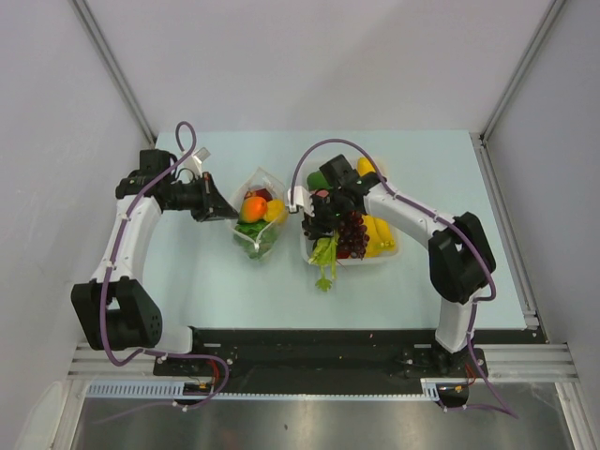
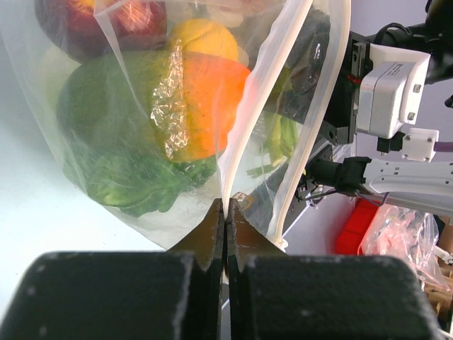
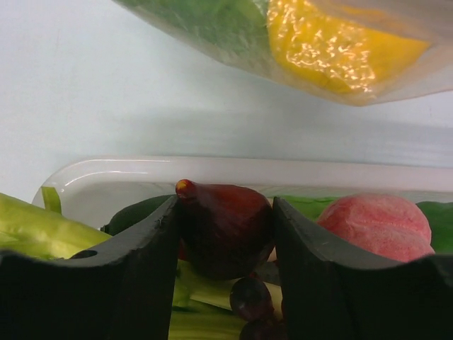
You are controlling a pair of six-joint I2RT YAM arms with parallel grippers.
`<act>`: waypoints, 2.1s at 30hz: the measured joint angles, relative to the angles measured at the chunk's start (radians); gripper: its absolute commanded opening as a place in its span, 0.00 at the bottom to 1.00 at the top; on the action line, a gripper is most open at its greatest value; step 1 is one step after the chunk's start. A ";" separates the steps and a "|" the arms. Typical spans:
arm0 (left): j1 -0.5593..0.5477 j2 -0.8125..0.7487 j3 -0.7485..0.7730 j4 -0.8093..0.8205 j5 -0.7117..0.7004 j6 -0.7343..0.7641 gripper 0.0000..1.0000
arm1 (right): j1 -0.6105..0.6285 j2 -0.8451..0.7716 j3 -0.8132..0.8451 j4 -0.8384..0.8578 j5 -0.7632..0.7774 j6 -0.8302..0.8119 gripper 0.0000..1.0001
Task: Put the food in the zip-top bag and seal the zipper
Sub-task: Pick up the fake fruit from the bin, then place the fake fruit in the zipper food storage bag, then adjust the zipper food storage bag at the center of the board.
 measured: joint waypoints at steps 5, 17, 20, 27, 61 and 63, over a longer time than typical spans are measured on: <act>0.000 0.000 0.000 0.000 0.000 0.007 0.01 | 0.000 -0.020 -0.004 0.016 0.007 0.015 0.36; 0.000 0.000 0.000 0.003 0.000 0.022 0.00 | -0.002 -0.132 0.184 0.158 -0.087 0.379 0.32; 0.000 0.000 0.000 0.007 0.000 0.021 0.00 | 0.008 -0.130 0.259 0.253 -0.117 0.515 0.33; 0.000 -0.001 -0.003 0.009 0.000 0.021 0.00 | 0.063 -0.056 0.383 0.374 -0.159 0.640 0.33; 0.078 -0.219 -0.320 0.396 0.084 -0.463 0.00 | 0.108 -0.250 0.004 0.376 -0.007 0.904 0.77; 0.078 -0.257 -0.355 0.445 0.074 -0.527 0.00 | 0.133 -0.288 -0.034 0.349 0.020 0.903 0.77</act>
